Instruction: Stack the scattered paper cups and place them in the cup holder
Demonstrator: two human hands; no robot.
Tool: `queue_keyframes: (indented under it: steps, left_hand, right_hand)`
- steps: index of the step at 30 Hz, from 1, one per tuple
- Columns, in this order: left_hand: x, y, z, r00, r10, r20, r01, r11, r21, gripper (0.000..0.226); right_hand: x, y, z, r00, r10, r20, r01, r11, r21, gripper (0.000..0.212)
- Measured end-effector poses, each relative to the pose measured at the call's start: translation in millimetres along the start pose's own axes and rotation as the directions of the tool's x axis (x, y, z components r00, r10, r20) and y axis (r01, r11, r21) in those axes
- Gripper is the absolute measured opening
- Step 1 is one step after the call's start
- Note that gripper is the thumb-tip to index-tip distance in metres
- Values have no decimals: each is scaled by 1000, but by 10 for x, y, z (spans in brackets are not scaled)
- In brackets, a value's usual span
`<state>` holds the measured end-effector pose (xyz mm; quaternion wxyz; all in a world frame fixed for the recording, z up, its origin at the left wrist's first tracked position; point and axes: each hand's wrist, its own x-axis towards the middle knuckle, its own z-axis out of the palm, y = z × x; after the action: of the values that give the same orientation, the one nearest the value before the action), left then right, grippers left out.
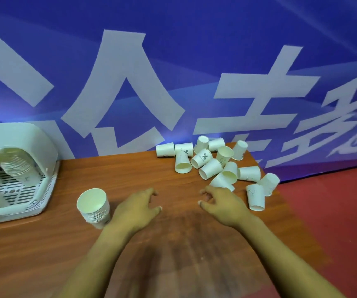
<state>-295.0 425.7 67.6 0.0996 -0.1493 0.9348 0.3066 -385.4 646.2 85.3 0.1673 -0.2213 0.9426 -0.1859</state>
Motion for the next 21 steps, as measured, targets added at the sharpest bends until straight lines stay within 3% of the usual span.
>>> queue_keyframes:
  steps: [6,11,15,21]
  left_hand:
    - [399,501,283,998,-60,-8,60,998,35,44]
    - [726,1054,684,988,-154,-2,154,988,34,47]
    - [1029,1602,1093,988,-153,16,151,982,111,52]
    - [1337,1928,1568,964,-262,53,259,964,53,58]
  right_hand:
    - [362,631,-107,1000,24,12,-24,999,39,35]
    - [638,1488,-351,995,69,72,-67,997,-25,36]
    - [815,2104,-506,995,72,64,-71,997,-16,38]
    - [987,2664,-529,994,100,44,-92,985,-144,46]
